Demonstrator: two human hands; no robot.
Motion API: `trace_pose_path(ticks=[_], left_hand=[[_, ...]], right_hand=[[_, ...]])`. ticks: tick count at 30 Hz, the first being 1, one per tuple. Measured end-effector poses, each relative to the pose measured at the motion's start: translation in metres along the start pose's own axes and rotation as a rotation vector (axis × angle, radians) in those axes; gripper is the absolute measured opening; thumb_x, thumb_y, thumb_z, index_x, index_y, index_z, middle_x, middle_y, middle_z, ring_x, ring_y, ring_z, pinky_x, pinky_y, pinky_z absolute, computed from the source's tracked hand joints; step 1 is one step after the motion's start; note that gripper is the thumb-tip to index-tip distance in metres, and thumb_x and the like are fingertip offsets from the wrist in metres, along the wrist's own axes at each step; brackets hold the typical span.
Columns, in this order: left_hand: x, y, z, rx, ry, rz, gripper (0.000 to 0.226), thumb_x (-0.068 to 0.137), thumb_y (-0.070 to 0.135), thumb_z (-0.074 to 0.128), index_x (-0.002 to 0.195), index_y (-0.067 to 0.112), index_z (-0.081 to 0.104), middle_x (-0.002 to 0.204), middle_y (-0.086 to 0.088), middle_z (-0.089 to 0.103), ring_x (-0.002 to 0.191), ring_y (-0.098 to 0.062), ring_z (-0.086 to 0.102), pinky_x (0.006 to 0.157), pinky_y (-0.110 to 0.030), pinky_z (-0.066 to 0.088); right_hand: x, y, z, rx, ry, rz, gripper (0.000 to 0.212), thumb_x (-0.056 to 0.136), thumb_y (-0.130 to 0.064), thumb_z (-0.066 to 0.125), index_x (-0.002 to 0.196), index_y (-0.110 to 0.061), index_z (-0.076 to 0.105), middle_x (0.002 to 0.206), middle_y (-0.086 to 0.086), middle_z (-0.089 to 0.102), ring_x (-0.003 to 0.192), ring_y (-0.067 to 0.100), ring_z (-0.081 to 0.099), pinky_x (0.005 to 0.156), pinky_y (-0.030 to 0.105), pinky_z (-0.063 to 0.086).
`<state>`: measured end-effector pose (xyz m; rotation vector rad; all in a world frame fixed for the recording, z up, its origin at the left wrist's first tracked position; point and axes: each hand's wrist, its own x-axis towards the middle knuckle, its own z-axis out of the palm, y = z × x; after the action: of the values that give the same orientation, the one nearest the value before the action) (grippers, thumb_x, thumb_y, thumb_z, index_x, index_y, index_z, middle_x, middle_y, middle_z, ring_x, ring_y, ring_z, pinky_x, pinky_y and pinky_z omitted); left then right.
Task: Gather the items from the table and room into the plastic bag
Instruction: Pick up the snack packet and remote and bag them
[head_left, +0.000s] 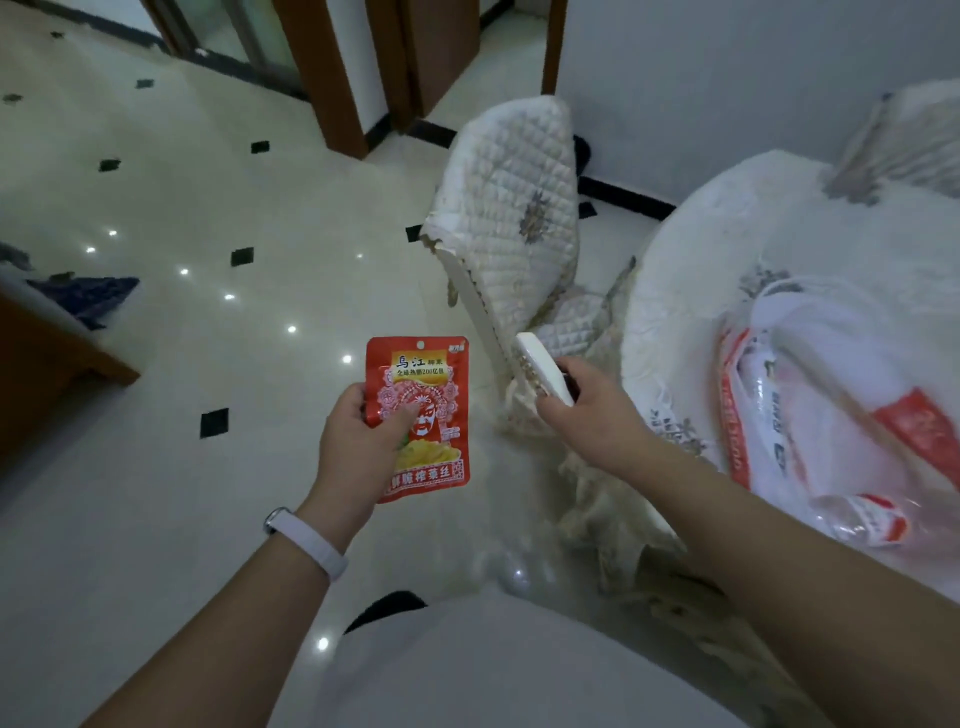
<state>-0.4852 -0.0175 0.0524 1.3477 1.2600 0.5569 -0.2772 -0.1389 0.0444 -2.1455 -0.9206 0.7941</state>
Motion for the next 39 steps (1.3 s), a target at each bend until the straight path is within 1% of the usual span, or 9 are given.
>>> trace_pose_path(ticks=[8,10,17,20,25,28,34,37,39], left_hand=[[0.065,0.053,0.133,0.103,-0.414,0.111,0.019,0.088,0.022,0.072,0.103,0.025,0.062,0.095,0.003,0.074,0.078,-0.014,0.074,0.063,-0.032,0.058],[0.073,0.062,0.164,0.126,-0.518,0.124,0.019,0.087,0.020,0.073,0.104,0.023,0.063,0.095,0.001,0.074,0.078,-0.015,0.074,0.063,-0.033,0.059],[0.107,0.093,0.255,0.194,-0.867,0.126,0.023,0.089,0.023,0.072,0.110,0.021,0.064,0.095,0.001,0.076,0.076,-0.017,0.075,0.058,-0.030,0.058],[0.120,0.108,0.291,0.231,-0.992,0.096,0.023,0.090,0.027,0.070,0.111,0.022,0.062,0.095,0.003,0.075,0.075,-0.016,0.075,0.057,-0.028,0.058],[0.122,0.114,0.351,0.359,-1.224,0.140,0.019,0.091,0.029,0.069,0.107,0.023,0.061,0.097,0.003,0.074,0.076,-0.015,0.074,0.064,-0.034,0.061],[0.107,0.113,0.381,0.444,-1.351,0.238,0.018,0.092,0.028,0.068,0.108,0.024,0.060,0.097,0.006,0.072,0.078,-0.011,0.073,0.061,-0.025,0.057],[0.067,0.092,0.435,0.625,-1.496,0.356,0.013,0.097,0.026,0.059,0.106,0.031,0.051,0.099,0.006,0.069,0.083,-0.014,0.070,0.066,-0.031,0.057],[0.051,0.081,0.450,0.718,-1.494,0.316,0.013,0.099,0.024,0.055,0.109,0.031,0.052,0.098,0.005,0.070,0.074,-0.010,0.071,0.058,-0.026,0.055],[0.043,0.077,0.459,0.768,-1.489,0.260,0.018,0.099,0.023,0.056,0.115,0.028,0.053,0.098,0.002,0.071,0.073,-0.013,0.073,0.060,-0.032,0.060]], right_hand=[[-0.002,0.063,-0.073,0.162,0.344,0.287,0.032,0.090,-0.035,0.059,0.121,-0.031,0.053,0.084,-0.008,0.058,0.060,0.013,0.059,0.045,0.026,0.046],[-0.004,0.076,-0.086,0.176,0.429,0.351,0.032,0.090,-0.031,0.060,0.121,-0.029,0.054,0.084,-0.010,0.061,0.062,0.009,0.059,0.047,0.019,0.045],[-0.004,0.101,-0.120,0.231,0.660,0.575,0.040,0.091,-0.030,0.060,0.130,-0.027,0.053,0.099,-0.007,0.063,0.075,0.007,0.061,0.059,0.024,0.049],[-0.005,0.107,-0.129,0.195,0.714,0.665,0.037,0.091,-0.030,0.060,0.127,-0.025,0.054,0.092,-0.011,0.060,0.071,0.003,0.058,0.054,0.020,0.042],[-0.018,0.116,-0.136,0.217,0.849,0.845,0.039,0.092,-0.030,0.060,0.130,-0.024,0.052,0.093,-0.010,0.063,0.076,0.013,0.063,0.061,0.030,0.049],[-0.031,0.122,-0.134,0.226,0.888,0.925,0.041,0.091,-0.031,0.061,0.131,-0.024,0.051,0.092,-0.012,0.059,0.075,0.009,0.061,0.058,0.027,0.046],[-0.051,0.153,-0.140,0.202,0.869,1.063,0.047,0.088,-0.039,0.064,0.129,-0.021,0.049,0.099,-0.005,0.055,0.079,0.015,0.058,0.065,0.030,0.049],[-0.057,0.176,-0.147,0.188,0.827,1.053,0.044,0.085,-0.041,0.066,0.120,-0.020,0.051,0.097,-0.003,0.058,0.079,0.017,0.057,0.066,0.032,0.049],[-0.060,0.192,-0.151,0.125,0.791,1.030,0.040,0.084,-0.040,0.065,0.116,-0.020,0.051,0.099,0.001,0.061,0.078,0.017,0.056,0.060,0.031,0.044]])
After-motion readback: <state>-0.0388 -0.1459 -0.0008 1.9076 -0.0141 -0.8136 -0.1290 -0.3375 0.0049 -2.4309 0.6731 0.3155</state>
